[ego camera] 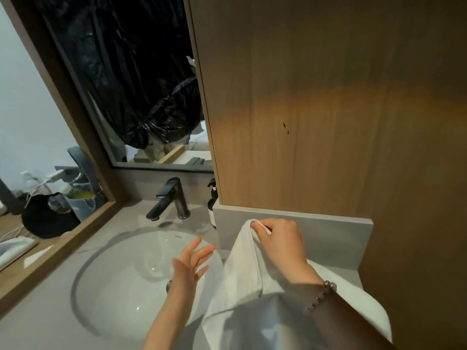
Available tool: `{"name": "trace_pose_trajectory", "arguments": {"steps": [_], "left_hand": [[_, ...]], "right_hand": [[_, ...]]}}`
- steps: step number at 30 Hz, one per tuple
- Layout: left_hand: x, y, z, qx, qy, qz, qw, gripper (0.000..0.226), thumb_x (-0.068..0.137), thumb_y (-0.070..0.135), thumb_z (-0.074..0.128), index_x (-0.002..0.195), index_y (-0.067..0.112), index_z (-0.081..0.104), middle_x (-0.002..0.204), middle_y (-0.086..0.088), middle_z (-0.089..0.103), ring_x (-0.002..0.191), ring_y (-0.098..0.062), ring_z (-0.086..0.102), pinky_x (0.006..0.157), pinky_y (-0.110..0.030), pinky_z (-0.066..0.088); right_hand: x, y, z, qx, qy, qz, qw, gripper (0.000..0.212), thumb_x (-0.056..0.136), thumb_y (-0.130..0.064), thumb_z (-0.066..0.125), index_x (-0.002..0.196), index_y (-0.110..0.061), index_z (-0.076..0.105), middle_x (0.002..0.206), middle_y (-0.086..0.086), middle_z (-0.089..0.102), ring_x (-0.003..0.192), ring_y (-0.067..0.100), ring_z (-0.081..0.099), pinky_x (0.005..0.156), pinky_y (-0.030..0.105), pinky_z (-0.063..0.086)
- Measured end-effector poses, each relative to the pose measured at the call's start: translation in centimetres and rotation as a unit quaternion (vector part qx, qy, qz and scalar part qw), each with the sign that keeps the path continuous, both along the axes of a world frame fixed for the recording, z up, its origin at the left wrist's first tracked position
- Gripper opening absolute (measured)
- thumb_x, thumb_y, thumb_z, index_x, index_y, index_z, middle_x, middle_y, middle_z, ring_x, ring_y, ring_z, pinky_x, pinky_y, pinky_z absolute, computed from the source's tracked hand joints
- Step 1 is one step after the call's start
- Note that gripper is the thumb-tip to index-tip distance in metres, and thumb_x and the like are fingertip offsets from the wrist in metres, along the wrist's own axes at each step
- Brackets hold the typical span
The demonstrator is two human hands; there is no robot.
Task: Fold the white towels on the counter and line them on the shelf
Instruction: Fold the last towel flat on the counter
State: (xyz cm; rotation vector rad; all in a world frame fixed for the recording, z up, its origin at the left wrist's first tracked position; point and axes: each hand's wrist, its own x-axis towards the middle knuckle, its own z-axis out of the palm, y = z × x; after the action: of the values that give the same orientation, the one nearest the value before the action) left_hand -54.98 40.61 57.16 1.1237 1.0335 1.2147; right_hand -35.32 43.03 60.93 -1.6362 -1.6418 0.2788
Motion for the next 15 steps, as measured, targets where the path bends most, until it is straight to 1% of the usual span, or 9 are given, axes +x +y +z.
{"name": "trace_pose_trajectory", "arguments": {"steps": [2,3,5,7,8,10,11,13,15], "left_hand": [[0.6,-1.3,-0.6,0.042,0.11,-0.023,0.993,0.118,0.031,0.084,0.066,0.129,0.031,0.028,0.13,0.014,0.045,0.126,-0.002,0.041,0.103,-0.023,0.033],[1.2,-1.8,-1.0,0.054,0.176,-0.049,0.982,0.128,0.029,0.076,0.074,0.135,0.034,0.017,0.137,0.018,0.033,0.13,0.003,0.032,0.105,-0.018,0.028],[2.4,-2.5,-1.2,0.065,0.304,-0.038,0.95,0.144,0.029,0.059,0.083,0.143,0.033,-0.001,0.141,0.02,0.015,0.137,-0.004,0.017,0.109,-0.02,0.02],[3.5,-2.0,-1.4,0.139,0.401,0.026,0.905,0.14,0.035,0.067,0.075,0.146,0.028,-0.001,0.141,0.017,0.014,0.137,-0.009,0.011,0.109,-0.023,0.012],[3.7,-1.3,-1.8,0.193,0.432,0.061,0.879,0.129,0.042,0.071,0.067,0.147,0.025,0.007,0.143,0.012,0.02,0.134,-0.011,0.015,0.106,-0.021,0.012],[4.1,0.4,-1.8,0.253,0.433,0.124,0.856,0.1,0.06,0.067,0.055,0.141,0.017,0.026,0.14,-0.008,0.042,0.126,-0.018,0.028,0.1,-0.022,0.016],[4.1,1.2,-1.9,0.265,0.415,0.15,0.858,0.083,0.068,0.062,0.051,0.137,0.018,0.031,0.134,-0.013,0.049,0.122,-0.019,0.033,0.099,-0.024,0.019],[3.8,1.8,-1.6,0.284,0.37,0.16,0.87,0.054,0.083,0.06,0.039,0.128,0.031,0.044,0.125,-0.007,0.058,0.117,-0.018,0.043,0.098,-0.03,0.029],[3.5,1.8,-0.5,0.264,0.287,0.134,0.911,0.044,0.086,0.065,0.031,0.118,0.041,0.05,0.118,0.011,0.059,0.111,-0.015,0.052,0.093,-0.022,0.036]], "right_hand": [[-0.3,0.3,1.0,-0.005,-0.007,-0.023,1.0,0.054,0.093,-0.036,0.052,0.044,-0.023,0.034,0.046,-0.001,0.035,0.055,0.02,0.037,0.052,0.031,0.027],[-0.4,0.4,1.4,-0.009,-0.003,-0.035,0.999,0.053,0.093,-0.037,0.052,0.044,-0.024,0.038,0.048,-0.001,0.038,0.058,0.023,0.04,0.054,0.034,0.027],[-0.8,0.5,2.1,-0.012,0.005,-0.052,0.999,0.047,0.092,-0.04,0.053,0.049,-0.02,0.049,0.054,0.003,0.049,0.064,0.027,0.043,0.056,0.035,0.028],[-1.3,0.5,2.7,-0.006,0.007,-0.053,0.999,0.045,0.091,-0.041,0.054,0.052,-0.02,0.056,0.055,0.004,0.052,0.065,0.026,0.042,0.056,0.034,0.027],[-1.7,0.6,3.0,-0.004,0.008,-0.052,0.999,0.049,0.091,-0.042,0.054,0.047,-0.021,0.049,0.05,0.002,0.046,0.063,0.026,0.039,0.055,0.035,0.027],[-2.4,0.8,3.1,-0.002,0.017,-0.047,0.999,0.053,0.09,-0.042,0.056,0.044,-0.02,0.042,0.046,0.001,0.041,0.062,0.026,0.038,0.051,0.028,0.029],[-2.6,1.0,2.9,-0.004,0.028,-0.038,0.999,0.05,0.09,-0.042,0.057,0.046,-0.019,0.048,0.049,0.002,0.05,0.062,0.028,0.043,0.053,0.029,0.033],[-2.9,1.2,2.5,0.0,0.046,-0.022,0.999,0.041,0.089,-0.043,0.058,0.066,-0.011,0.069,0.071,0.004,0.069,0.071,0.029,0.057,0.063,0.034,0.043],[-2.8,1.5,2.1,0.006,0.047,-0.014,0.999,0.038,0.088,-0.042,0.059,0.076,-0.009,0.074,0.074,0.007,0.07,0.073,0.029,0.06,0.067,0.036,0.046]]}}
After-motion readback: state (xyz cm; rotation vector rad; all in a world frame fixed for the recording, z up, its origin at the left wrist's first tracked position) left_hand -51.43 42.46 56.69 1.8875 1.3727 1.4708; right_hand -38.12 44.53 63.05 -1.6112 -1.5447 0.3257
